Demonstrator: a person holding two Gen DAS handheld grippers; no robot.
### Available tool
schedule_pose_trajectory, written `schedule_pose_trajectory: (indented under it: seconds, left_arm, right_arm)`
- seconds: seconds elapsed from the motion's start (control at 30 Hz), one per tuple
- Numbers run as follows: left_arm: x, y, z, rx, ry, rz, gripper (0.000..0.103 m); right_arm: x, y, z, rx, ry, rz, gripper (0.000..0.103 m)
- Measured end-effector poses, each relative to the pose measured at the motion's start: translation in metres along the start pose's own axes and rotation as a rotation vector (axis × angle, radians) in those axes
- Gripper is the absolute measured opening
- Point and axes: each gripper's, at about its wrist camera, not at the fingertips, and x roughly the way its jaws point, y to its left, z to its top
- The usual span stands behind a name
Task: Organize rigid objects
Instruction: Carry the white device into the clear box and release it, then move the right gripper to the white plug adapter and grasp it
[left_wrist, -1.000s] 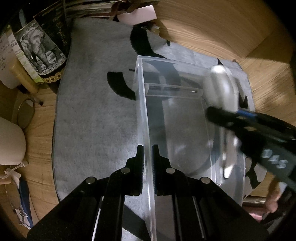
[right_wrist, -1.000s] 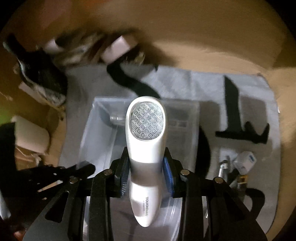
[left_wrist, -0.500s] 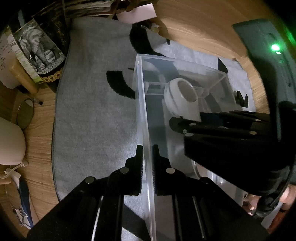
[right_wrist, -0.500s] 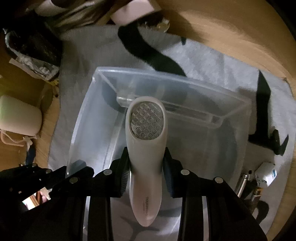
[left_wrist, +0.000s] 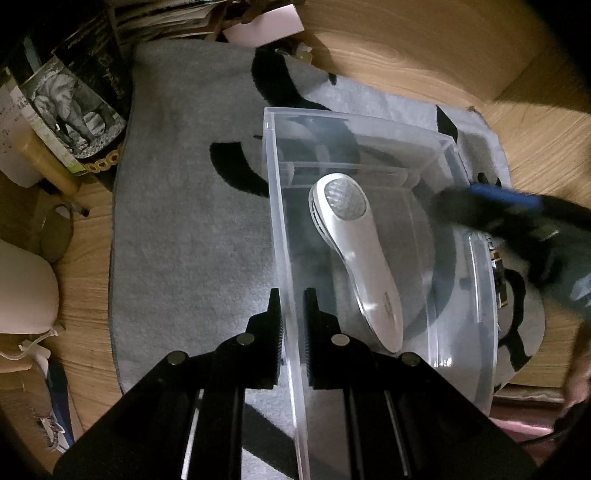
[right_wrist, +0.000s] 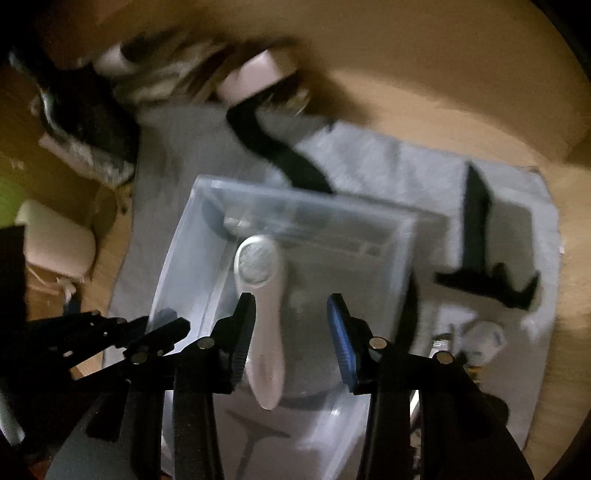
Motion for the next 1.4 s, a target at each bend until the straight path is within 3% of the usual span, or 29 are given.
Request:
schedule_pose_trajectory:
  seconds: [0.17,0.33,0.5,0.77,1.07,1.23,1.4]
  left_arm:
    - [0.002,0.001,0.001,-0.026,0.012,0.000,0.008]
    - [0.006,0.001,0.000,-0.045,0.025,0.012,0.008]
    - [0.009,0.001,0.002,-0.066,0.025,0.027,0.008]
    - [0.005,0.004,0.005,-0.121,0.023,0.045,0.008]
    - [0.005,0.004,0.006,-0.147,0.037,0.072,0.008]
    - [0.007,0.003,0.005,-0.147,0.042,0.077,0.008]
    - [0.009,0.003,0.006,-0.142,0.043,0.074,0.008]
  right_arm:
    - [-0.039,-0.038,-0.002,0.081,-0.097,-0.033,0.044]
    - [-0.062,-0.079,-0.011,0.152,-0.145,-0.123,0.051]
    - [-0.067,-0.132,-0.030,0.280,-0.130,-0.144,0.052]
    - [-0.036,-0.192,-0.050,0.397,-0.032,-0.177,0.053]
    - [0.008,-0.197,-0.047,0.391,0.058,-0.093,0.053]
    - [0.023,-0.190,-0.044,0.389,0.067,-0.050,0.062]
    - [0.033,-0.191,-0.045,0.420,0.062,-0.002,0.063]
